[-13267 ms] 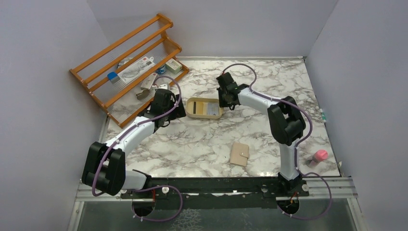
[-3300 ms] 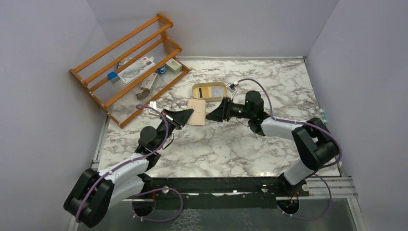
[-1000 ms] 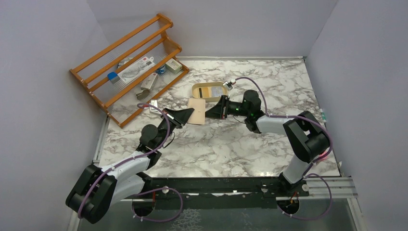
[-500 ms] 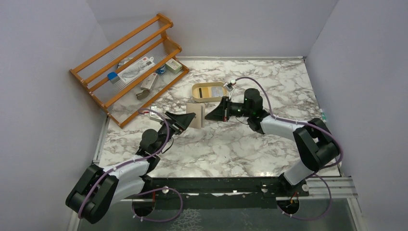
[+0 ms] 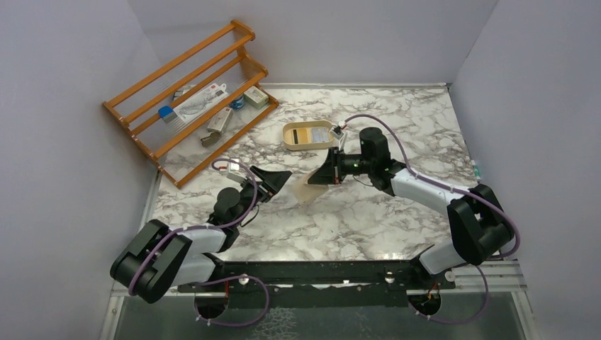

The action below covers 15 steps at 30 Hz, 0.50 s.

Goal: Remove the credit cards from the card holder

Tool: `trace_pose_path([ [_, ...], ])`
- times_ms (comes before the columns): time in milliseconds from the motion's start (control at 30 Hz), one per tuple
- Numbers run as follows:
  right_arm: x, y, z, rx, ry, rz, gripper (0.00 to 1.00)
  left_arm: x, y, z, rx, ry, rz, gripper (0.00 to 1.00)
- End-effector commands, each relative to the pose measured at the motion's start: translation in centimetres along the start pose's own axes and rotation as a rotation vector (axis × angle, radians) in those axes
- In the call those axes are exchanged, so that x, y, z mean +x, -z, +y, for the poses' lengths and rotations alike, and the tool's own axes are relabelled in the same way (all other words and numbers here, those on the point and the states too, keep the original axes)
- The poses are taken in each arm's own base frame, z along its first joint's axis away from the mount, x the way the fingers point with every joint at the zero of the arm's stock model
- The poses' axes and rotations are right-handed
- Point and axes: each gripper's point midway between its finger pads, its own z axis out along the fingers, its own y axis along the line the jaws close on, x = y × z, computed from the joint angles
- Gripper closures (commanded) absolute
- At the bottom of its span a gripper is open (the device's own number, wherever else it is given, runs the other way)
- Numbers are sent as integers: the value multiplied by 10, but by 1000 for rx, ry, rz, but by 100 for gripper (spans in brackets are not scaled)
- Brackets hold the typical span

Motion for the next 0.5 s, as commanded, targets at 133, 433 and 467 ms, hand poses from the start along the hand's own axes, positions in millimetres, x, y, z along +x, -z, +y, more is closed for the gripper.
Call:
trace_pose_path([
  [133,22,4,11,-80,-11,78,99,4,4,1,28,-9,5,1],
  [433,60,28,-10,34,-57,156,99,-7,11,2,-16,-96,-32,1],
  [467,63,35,-14,66,-61,150,99,-9,11,1,-20,-110,-36,1],
])
